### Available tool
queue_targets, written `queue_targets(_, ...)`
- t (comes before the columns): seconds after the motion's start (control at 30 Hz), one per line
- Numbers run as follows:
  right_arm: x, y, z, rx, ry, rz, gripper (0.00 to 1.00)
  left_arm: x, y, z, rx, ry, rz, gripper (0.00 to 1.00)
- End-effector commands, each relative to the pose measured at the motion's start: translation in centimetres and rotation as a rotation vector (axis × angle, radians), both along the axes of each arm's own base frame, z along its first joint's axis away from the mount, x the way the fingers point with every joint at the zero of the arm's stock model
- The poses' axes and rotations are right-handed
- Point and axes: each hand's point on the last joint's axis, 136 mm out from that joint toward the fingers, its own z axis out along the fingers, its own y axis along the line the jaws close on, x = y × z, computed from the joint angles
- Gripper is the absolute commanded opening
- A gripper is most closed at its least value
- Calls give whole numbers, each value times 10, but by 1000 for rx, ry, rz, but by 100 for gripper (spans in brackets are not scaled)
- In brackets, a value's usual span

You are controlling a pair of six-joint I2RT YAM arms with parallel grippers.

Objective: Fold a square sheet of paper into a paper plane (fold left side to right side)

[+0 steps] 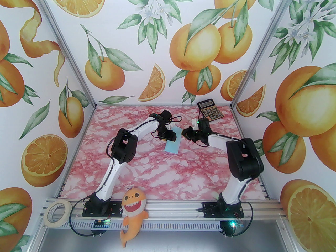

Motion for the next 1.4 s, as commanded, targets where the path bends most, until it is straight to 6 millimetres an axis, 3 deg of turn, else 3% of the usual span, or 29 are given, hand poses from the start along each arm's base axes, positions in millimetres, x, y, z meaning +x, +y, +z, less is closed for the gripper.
queue_targets(0.0,4,13,-7,44,5,-9,1,-27,9,-70,111,106,-37,59)
queue_targets(0.4,-6,6,-37,5,87,-70,0,-28,7,-72,108,112,-37,59)
queue_targets(1.03,-10,7,-57,-6,133,-63,0,-29,8,-72,112,114,-42,59)
queue_targets(1.37,-26,-6,-83,-164,243,-41,0,-26,10,-67,113,102,-35,60)
